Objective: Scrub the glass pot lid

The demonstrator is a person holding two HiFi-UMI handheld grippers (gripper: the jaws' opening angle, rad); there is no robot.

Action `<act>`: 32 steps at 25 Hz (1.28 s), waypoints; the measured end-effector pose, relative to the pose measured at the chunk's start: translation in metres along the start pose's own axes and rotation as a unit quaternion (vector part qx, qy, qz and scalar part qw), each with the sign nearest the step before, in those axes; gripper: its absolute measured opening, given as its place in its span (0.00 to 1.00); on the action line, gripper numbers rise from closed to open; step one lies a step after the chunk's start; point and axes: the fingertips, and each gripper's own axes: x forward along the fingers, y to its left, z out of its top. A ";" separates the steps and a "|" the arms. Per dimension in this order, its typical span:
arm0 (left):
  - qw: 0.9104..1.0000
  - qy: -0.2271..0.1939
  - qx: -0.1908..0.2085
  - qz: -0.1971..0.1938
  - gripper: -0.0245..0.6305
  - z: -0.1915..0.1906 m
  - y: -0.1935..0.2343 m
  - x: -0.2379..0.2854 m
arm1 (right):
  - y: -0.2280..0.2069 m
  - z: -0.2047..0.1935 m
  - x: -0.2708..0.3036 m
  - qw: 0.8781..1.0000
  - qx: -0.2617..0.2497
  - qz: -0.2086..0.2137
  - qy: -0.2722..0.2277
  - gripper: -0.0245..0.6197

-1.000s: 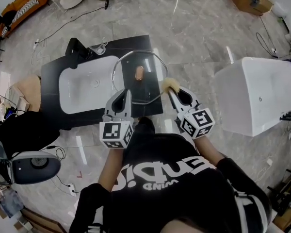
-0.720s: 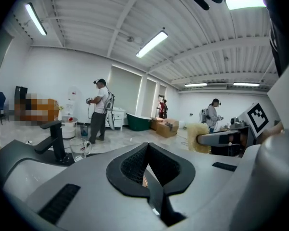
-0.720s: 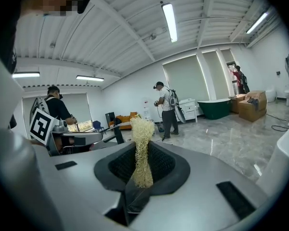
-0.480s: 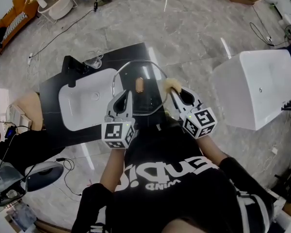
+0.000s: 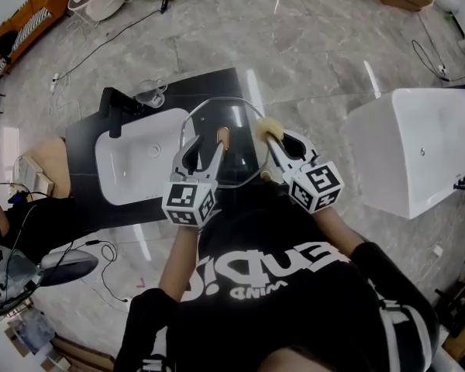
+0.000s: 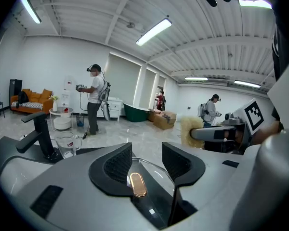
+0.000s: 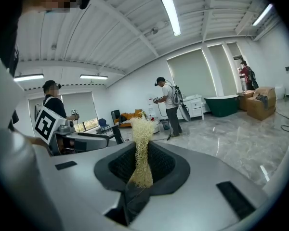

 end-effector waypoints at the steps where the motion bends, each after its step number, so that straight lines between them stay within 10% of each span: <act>1: 1.000 0.005 0.000 0.001 0.35 -0.002 0.002 0.003 | -0.002 0.001 0.002 1.000 0.000 0.001 -0.001 0.11; 32: 0.979 0.201 0.034 -0.025 0.37 -0.115 0.020 0.100 | -0.036 -0.005 0.012 1.000 0.018 0.009 0.015 0.11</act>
